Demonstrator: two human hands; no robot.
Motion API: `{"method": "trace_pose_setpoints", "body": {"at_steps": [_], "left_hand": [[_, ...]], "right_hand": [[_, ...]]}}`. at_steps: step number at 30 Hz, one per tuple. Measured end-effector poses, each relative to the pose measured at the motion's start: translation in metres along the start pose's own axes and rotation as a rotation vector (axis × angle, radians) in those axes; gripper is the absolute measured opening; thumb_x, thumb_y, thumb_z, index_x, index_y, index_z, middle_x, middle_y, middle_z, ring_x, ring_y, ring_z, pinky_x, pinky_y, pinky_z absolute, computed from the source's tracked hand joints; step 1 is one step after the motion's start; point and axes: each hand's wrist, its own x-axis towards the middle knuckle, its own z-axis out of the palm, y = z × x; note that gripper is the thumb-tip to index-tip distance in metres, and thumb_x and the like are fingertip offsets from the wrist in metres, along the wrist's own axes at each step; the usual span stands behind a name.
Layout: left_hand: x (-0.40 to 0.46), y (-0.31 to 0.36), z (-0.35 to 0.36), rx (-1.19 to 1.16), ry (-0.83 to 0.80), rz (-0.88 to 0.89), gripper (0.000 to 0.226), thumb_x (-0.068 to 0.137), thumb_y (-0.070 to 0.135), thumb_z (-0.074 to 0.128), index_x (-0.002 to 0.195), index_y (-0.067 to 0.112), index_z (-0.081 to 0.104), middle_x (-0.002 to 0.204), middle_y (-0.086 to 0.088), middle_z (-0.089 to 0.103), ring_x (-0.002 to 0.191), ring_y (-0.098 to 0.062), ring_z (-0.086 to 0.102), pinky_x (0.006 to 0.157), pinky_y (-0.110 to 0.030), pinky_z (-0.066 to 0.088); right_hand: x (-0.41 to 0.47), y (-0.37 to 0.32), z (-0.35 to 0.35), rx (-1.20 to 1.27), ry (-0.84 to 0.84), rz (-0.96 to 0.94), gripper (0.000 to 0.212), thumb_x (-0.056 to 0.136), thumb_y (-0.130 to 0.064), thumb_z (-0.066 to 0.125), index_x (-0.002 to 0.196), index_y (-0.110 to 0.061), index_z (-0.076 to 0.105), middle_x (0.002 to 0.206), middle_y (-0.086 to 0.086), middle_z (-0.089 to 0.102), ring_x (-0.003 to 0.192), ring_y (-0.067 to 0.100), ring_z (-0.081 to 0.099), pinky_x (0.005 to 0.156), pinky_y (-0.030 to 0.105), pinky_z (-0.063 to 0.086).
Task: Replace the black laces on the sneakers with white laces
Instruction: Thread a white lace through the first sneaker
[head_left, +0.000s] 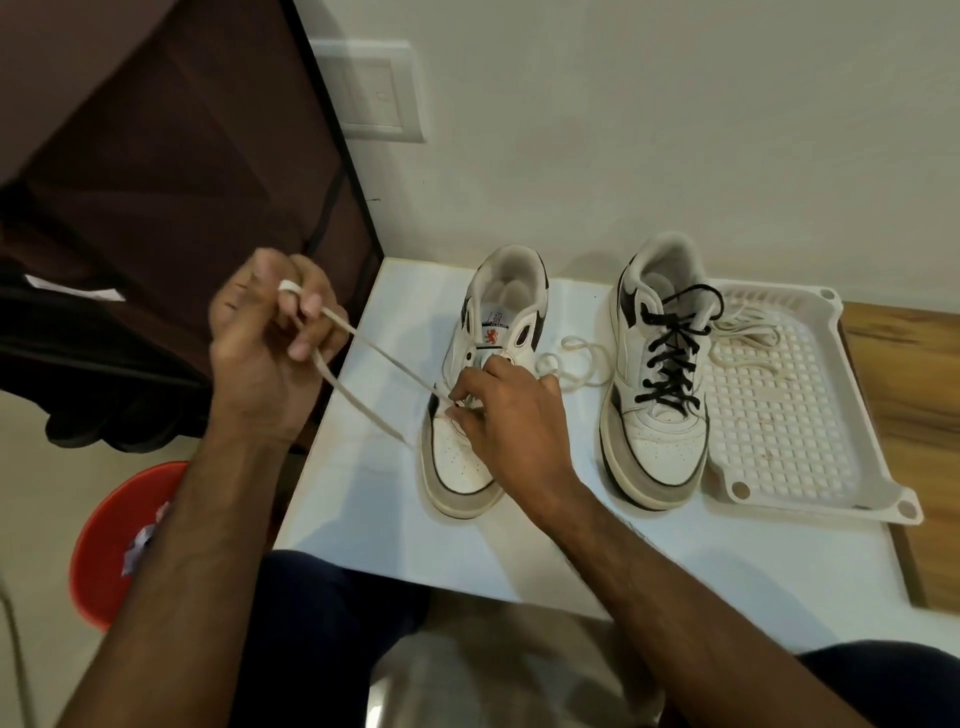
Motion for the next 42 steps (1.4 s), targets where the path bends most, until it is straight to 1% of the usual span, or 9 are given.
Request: {"method": "trace_pose_setpoints", "body": {"at_steps": [5,11,15,20,24,28,32,36,42], "left_hand": [[-0.001,0.016,0.005,0.193,-0.002,0.099,0.034,0.1,0.043,0.055,0.071,0.025,0.058,0.071,0.009,0.058,0.041,-0.002,0.032,0.045,-0.02,0.033],[0.013,0.055,-0.013,-0.474,-0.099,0.141,0.057,0.11,0.022,-0.01,0.083,0.005,0.038,0.065,-0.012,0.045,0.043,-0.014,0.034,0.048,-0.029,0.042],[0.005,0.046,0.011,0.46,0.033,0.069,0.039,0.112,0.025,0.03,0.08,0.02,0.052,0.071,0.008,0.053,0.043,-0.003,0.035,0.042,-0.024,0.028],[-0.008,0.002,0.012,1.128,-0.045,-0.169,0.031,0.093,0.047,0.062,0.078,0.02,0.065,0.077,0.004,0.063,0.065,-0.023,0.058,0.062,-0.038,0.05],[-0.009,-0.005,0.008,1.072,-0.05,-0.12,0.029,0.093,0.05,0.063,0.082,0.023,0.066,0.095,0.006,0.06,0.076,-0.036,0.057,0.071,-0.048,0.05],[-0.008,-0.011,0.023,1.183,-0.044,-0.079,0.022,0.095,0.041,0.066,0.101,0.021,0.06,0.106,0.013,0.051,0.082,-0.013,0.056,0.074,-0.044,0.051],[-0.02,-0.019,0.062,1.186,-0.314,-0.173,0.064,0.086,0.043,0.077,0.139,0.033,0.044,0.13,0.022,0.033,0.107,0.007,0.051,0.084,-0.032,0.051],[-0.028,-0.028,0.088,1.16,-0.393,0.014,0.014,0.099,0.043,0.058,0.104,0.03,0.062,0.107,0.019,0.056,0.092,-0.008,0.061,0.072,-0.038,0.053],[-0.026,-0.027,0.025,1.179,0.037,-0.09,0.027,0.103,0.019,0.057,0.077,0.022,0.059,0.064,0.008,0.061,0.061,-0.004,0.059,0.06,-0.021,0.042]], "right_hand": [[0.003,0.0,-0.008,0.047,-0.078,0.008,0.017,0.092,-0.034,0.071,0.109,-0.031,0.067,0.104,-0.011,0.064,0.101,0.015,0.063,0.088,0.039,0.034],[0.001,0.0,-0.01,0.03,-0.089,0.013,0.016,0.093,-0.028,0.068,0.108,-0.031,0.067,0.104,-0.011,0.065,0.097,0.015,0.064,0.086,0.039,0.034],[0.005,0.002,-0.015,0.077,-0.177,0.021,0.018,0.092,-0.026,0.068,0.109,-0.032,0.066,0.104,-0.013,0.066,0.098,0.011,0.065,0.092,0.04,0.033],[0.02,0.014,-0.062,0.468,-0.343,0.129,0.009,0.092,-0.024,0.07,0.096,-0.032,0.071,0.071,-0.015,0.068,0.073,0.01,0.061,0.089,0.041,0.048],[0.02,0.025,-0.119,0.683,-0.393,0.084,0.009,0.097,-0.015,0.067,0.102,-0.017,0.073,0.062,0.012,0.052,0.057,0.015,0.044,0.061,0.026,0.041],[0.004,0.032,-0.153,0.814,-0.387,0.139,0.014,0.102,-0.013,0.06,0.108,-0.015,0.071,0.062,0.0,0.045,0.056,0.014,0.036,0.052,0.029,0.037],[-0.015,0.025,-0.159,0.882,-0.395,0.155,0.016,0.102,-0.008,0.056,0.113,-0.014,0.066,0.078,0.004,0.063,0.062,0.026,0.034,0.05,0.028,0.03],[-0.022,0.013,-0.152,1.071,-0.4,0.1,0.015,0.103,-0.003,0.053,0.118,-0.004,0.056,0.083,0.008,0.065,0.058,0.018,0.042,0.048,0.022,0.033],[-0.02,0.038,-0.165,1.148,-0.232,0.164,0.016,0.102,-0.013,0.054,0.11,-0.017,0.067,0.066,0.0,0.045,0.053,0.01,0.026,0.049,0.023,0.022]]}}
